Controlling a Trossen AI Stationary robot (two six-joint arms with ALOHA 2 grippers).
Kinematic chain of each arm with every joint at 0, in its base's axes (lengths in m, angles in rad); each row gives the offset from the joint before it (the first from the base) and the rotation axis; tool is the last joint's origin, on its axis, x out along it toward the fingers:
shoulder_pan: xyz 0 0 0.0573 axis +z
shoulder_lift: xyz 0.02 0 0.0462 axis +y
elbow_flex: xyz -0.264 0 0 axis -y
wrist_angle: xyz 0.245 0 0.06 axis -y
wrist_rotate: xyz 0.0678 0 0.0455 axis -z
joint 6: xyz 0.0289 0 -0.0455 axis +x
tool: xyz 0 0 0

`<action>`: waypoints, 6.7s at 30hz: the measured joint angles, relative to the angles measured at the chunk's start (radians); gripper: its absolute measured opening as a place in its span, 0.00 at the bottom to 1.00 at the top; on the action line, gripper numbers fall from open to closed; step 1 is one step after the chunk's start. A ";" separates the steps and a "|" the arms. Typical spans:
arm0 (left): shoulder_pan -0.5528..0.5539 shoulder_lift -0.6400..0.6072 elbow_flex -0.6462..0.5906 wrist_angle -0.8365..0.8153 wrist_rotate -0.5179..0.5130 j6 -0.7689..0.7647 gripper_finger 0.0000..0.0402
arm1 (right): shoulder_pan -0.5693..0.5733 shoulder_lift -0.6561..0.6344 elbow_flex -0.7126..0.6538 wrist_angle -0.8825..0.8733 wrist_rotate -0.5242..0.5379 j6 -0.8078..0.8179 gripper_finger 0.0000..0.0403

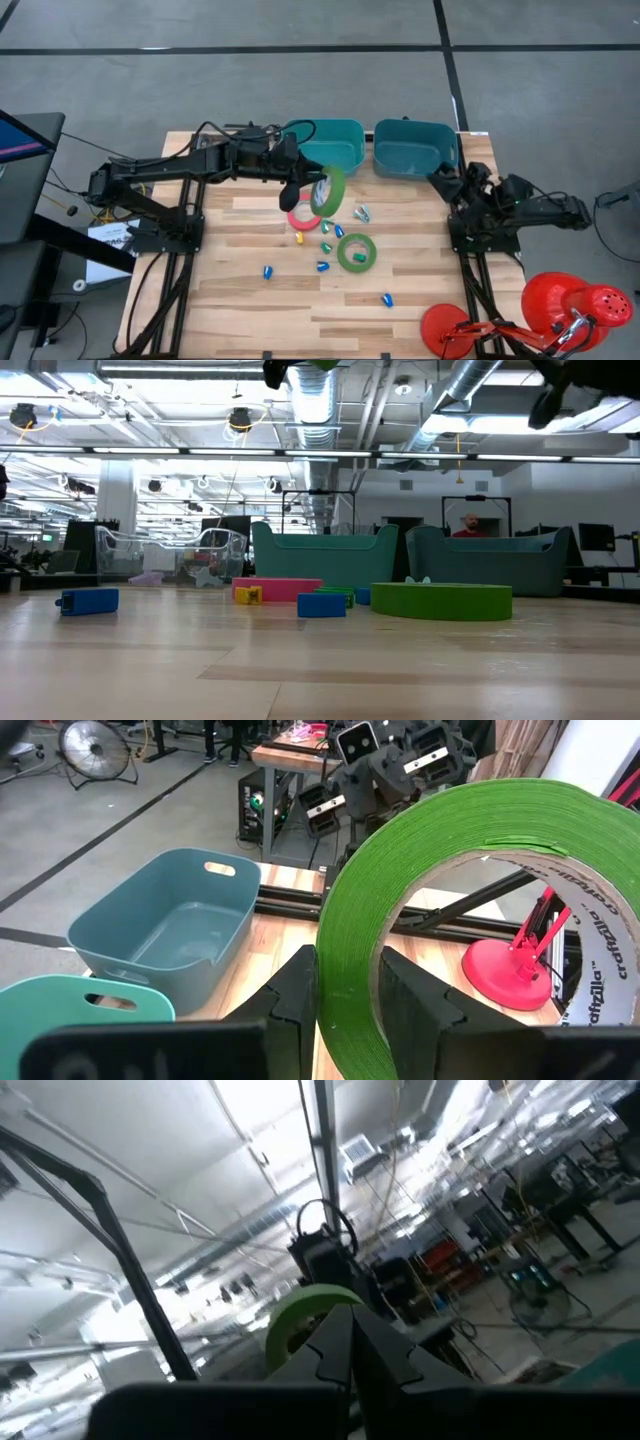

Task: Pick and place Stapler, Stapler remover, tape
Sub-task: Put the green tape into the blue bin

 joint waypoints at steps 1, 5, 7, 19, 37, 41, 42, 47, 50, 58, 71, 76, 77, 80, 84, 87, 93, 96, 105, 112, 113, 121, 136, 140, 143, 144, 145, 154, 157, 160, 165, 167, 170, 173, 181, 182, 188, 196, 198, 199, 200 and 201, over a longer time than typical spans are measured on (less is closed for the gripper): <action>0.000 0.000 0.000 0.002 0.000 0.000 0.19 | 0.000 0.031 0.020 0.000 -0.001 0.000 0.00; 0.000 0.000 0.000 0.015 0.000 0.000 0.19 | 0.000 0.166 0.103 0.001 -0.007 -0.003 0.00; 0.000 0.000 0.000 0.016 0.000 0.000 0.19 | 0.000 0.236 0.146 0.001 -0.025 -0.011 0.00; 0.027 -0.012 -0.001 0.042 -0.057 0.000 0.19 | 0.000 0.591 0.450 0.009 -0.088 -0.135 0.04; 0.124 -0.116 -0.001 0.067 -0.054 -0.045 0.19 | 0.006 0.888 0.677 0.009 -0.214 -0.218 0.46; 0.122 -0.115 -0.001 0.065 -0.053 -0.053 0.19 | 0.006 0.950 0.714 0.014 -0.213 -0.254 0.59; 0.123 -0.115 -0.001 0.066 -0.052 -0.060 0.19 | 0.006 0.965 0.724 0.014 -0.213 -0.255 0.62; 0.122 -0.114 -0.001 0.065 -0.046 -0.069 0.19 | 0.004 1.038 0.766 0.011 -0.214 -0.257 0.67; 0.122 -0.114 -0.001 0.065 -0.023 -0.072 0.19 | 0.004 1.080 0.791 0.013 -0.214 -0.257 0.67; 0.117 -0.114 -0.001 0.065 -0.021 -0.072 0.19 | -0.002 1.191 0.879 0.009 -0.214 -0.289 0.67; 0.117 -0.113 -0.001 0.063 -0.021 -0.072 0.19 | -0.023 1.311 0.990 0.010 -0.212 -0.291 0.66; 0.117 -0.113 -0.001 0.063 -0.021 -0.072 0.19 | -0.023 1.309 0.991 0.007 -0.214 -0.290 0.61; 0.117 -0.113 -0.001 0.063 -0.021 -0.072 0.19 | -0.023 1.309 0.991 0.005 -0.214 -0.290 0.59; 0.117 -0.113 -0.001 0.063 -0.021 -0.072 0.19 | -0.022 1.309 0.991 0.005 -0.214 -0.290 0.53; 0.117 -0.113 -0.001 0.063 0.001 -0.072 0.19 | -0.022 1.309 0.991 0.005 -0.214 -0.290 0.43; 0.117 -0.113 -0.001 0.063 0.003 -0.072 0.19 | -0.021 1.309 0.991 0.005 -0.214 -0.291 0.37; 0.117 -0.111 -0.001 0.058 0.004 -0.079 0.19 | -0.022 1.309 0.991 0.009 -0.215 -0.297 0.28; 0.117 -0.111 -0.001 0.058 0.004 -0.079 0.19 | -0.022 1.309 0.991 0.009 -0.215 -0.298 0.27; 0.117 -0.111 -0.001 0.061 0.003 -0.072 0.21 | -0.019 1.309 0.991 0.008 -0.215 -0.334 0.27; 0.117 -0.114 0.000 0.077 -0.001 -0.099 0.40 | -0.019 1.310 0.988 -0.007 -0.214 -0.325 0.25; 0.117 -0.114 0.000 0.073 -0.001 -0.100 0.44 | -0.020 1.310 0.988 -0.005 -0.214 -0.325 0.24; 0.118 -0.121 0.000 0.074 0.000 -0.105 0.61 | -0.020 1.310 0.988 0.001 -0.214 -0.329 0.21; 0.118 -0.201 0.000 0.068 0.012 -0.106 0.52 | -0.082 1.260 0.990 -0.189 -0.214 -0.333 0.22; 0.118 -0.206 0.000 0.066 0.019 -0.106 0.46 | -0.121 1.207 0.990 -0.327 -0.211 -0.340 0.22; 0.118 -0.206 0.000 0.064 0.019 -0.106 0.42 | -0.151 1.169 0.991 -0.420 -0.211 -0.341 0.22; 0.118 -0.206 0.000 0.065 0.019 -0.106 0.41 | -0.161 1.158 0.991 -0.458 -0.210 -0.341 0.22; 0.118 -0.206 0.000 0.065 0.019 -0.106 0.40 | -0.170 1.150 0.990 -0.488 -0.210 -0.341 0.22; 0.118 -0.206 0.000 0.065 0.019 -0.106 0.35 | -0.236 1.096 0.990 -0.644 -0.210 -0.344 0.22; 0.118 -0.205 0.000 0.064 0.019 -0.102 0.32 | -0.254 1.096 0.990 -0.702 -0.210 -0.343 0.22; 0.118 -0.205 0.000 0.064 0.019 -0.102 0.27 | -0.275 1.096 0.990 -0.775 -0.202 -0.343 0.22; 0.118 -0.205 0.000 0.065 0.020 -0.102 0.19 | -0.317 1.096 0.990 -0.913 -0.124 -0.343 0.22; 0.118 -0.205 0.000 0.064 0.020 -0.102 0.17 | -0.340 1.096 0.990 -0.967 -0.099 -0.343 0.22; 0.118 -0.205 0.000 0.064 0.020 -0.102 0.14 | -0.380 1.097 0.990 -1.042 -0.078 -0.343 0.22; 0.118 -0.205 -0.001 0.064 0.020 -0.102 0.13 | -0.418 1.100 0.990 -1.101 -0.070 -0.343 0.22; 0.118 -0.205 -0.001 0.064 0.020 -0.102 0.10 | -0.525 1.101 0.990 -1.199 -0.070 -0.343 0.22; 0.118 -0.205 -0.001 0.064 0.020 -0.102 0.09 | -0.538 1.101 0.990 -1.206 -0.070 -0.343 0.22; 0.118 -0.205 -0.001 0.064 0.020 -0.102 0.09 | -0.605 1.112 0.974 -1.213 -0.071 -0.343 0.22; 0.118 -0.205 -0.001 0.064 0.020 -0.102 0.09 | -0.668 1.130 0.868 -1.168 -0.071 -0.324 0.22; 0.118 -0.205 -0.001 0.064 0.020 -0.102 0.09 | -0.677 1.129 0.853 -1.131 -0.070 -0.324 0.22; 0.118 -0.205 -0.001 0.064 0.020 -0.102 0.09 | -0.682 1.129 0.846 -1.127 -0.070 -0.324 0.22; 0.118 -0.205 -0.001 0.064 0.020 -0.102 0.09 | -0.687 1.129 0.840 -1.126 -0.070 -0.324 0.22; 0.118 -0.205 -0.001 0.064 0.020 -0.102 0.09 | -0.692 1.130 0.838 -1.120 -0.070 -0.324 0.22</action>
